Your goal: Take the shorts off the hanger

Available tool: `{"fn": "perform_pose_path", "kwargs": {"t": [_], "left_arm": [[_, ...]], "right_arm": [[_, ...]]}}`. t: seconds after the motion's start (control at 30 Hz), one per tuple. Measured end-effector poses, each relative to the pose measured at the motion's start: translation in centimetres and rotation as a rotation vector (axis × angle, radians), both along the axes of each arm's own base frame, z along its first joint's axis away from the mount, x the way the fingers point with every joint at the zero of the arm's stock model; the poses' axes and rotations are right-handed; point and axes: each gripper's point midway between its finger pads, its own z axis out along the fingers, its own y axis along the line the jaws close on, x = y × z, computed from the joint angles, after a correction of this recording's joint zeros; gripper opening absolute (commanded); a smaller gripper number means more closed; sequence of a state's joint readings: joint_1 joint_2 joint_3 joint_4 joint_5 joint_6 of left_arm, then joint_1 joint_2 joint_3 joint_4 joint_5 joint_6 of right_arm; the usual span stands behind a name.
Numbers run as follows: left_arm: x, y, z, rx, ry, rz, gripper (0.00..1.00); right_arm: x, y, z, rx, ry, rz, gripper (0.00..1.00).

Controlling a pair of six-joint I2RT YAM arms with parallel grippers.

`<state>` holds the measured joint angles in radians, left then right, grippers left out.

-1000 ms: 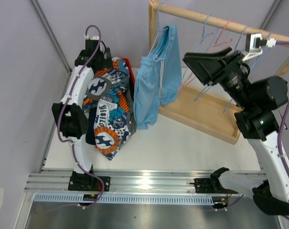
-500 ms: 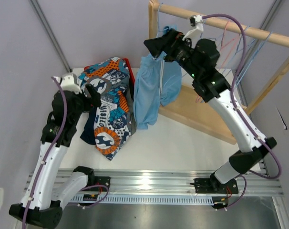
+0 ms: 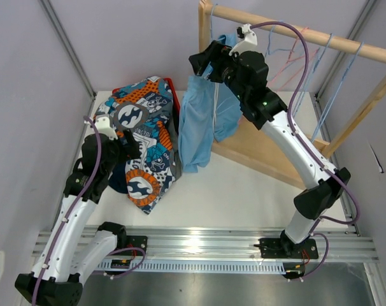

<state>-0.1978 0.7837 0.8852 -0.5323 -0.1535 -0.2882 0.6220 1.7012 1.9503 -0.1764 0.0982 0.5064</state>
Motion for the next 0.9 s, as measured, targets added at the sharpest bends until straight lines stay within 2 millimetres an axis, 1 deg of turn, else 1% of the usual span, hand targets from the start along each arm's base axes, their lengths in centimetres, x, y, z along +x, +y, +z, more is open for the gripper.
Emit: {"fn": "perform_pose_path", "kwargs": {"t": [0.1,0.13,0.17,0.23,0.27,0.33,0.37,0.4,0.47,0.53,0.63,0.7,0.77,0.83,0.9], "left_arm": [[0.0,0.0,0.1,-0.001,-0.005,0.000,0.99],[0.0,0.0,0.1,-0.001,-0.005,0.000,0.99],[0.0,0.0,0.1,-0.001,-0.005,0.000,0.99],[0.0,0.0,0.2,-0.002,-0.008,0.000,0.99],[0.0,0.0,0.2,-0.002,-0.010,0.000,0.99],[0.0,0.0,0.3,-0.003,-0.013,0.000,0.99],[0.0,0.0,0.4,-0.003,-0.016,0.000,0.99],[0.0,0.0,0.4,-0.003,-0.017,0.000,0.99],[-0.1,0.0,0.5,-0.004,-0.018,0.000,0.99],[-0.1,0.0,0.5,-0.004,-0.021,0.000,0.99],[-0.2,-0.1,0.8,-0.008,-0.031,-0.008,0.99],[-0.4,-0.6,1.4,-0.015,-0.054,-0.027,0.99],[-0.7,-1.6,2.2,-0.025,-0.088,-0.067,0.99],[-0.9,-3.0,3.2,-0.031,-0.119,-0.123,0.99],[-1.3,-5.3,4.7,-0.040,-0.148,-0.207,0.99]], "right_arm": [[0.8,0.5,0.0,0.008,-0.008,-0.005,0.88],[1.1,0.7,-0.1,0.010,-0.011,-0.005,0.85],[1.5,1.0,-0.3,0.012,-0.007,-0.005,0.73],[2.1,1.6,-0.6,0.015,-0.003,-0.002,0.55],[2.5,1.9,-0.9,0.016,0.001,-0.003,0.34],[3.2,2.4,-1.6,0.012,0.016,-0.005,0.16],[3.4,2.5,-1.9,0.020,0.027,-0.006,0.04],[3.6,2.5,-2.2,0.028,0.043,-0.015,0.00],[4.1,1.7,-2.8,0.035,0.074,-0.049,0.00],[4.2,1.4,-3.0,0.030,0.080,-0.057,0.00],[3.8,1.5,-2.7,0.031,0.080,-0.052,0.00],[3.3,1.2,-2.3,0.030,0.080,-0.051,0.00],[2.7,0.8,-1.4,0.039,0.070,-0.049,0.00],[1.7,0.4,-0.1,0.052,0.051,-0.038,0.00],[0.5,0.3,1.7,0.074,0.025,-0.016,0.00]]}}
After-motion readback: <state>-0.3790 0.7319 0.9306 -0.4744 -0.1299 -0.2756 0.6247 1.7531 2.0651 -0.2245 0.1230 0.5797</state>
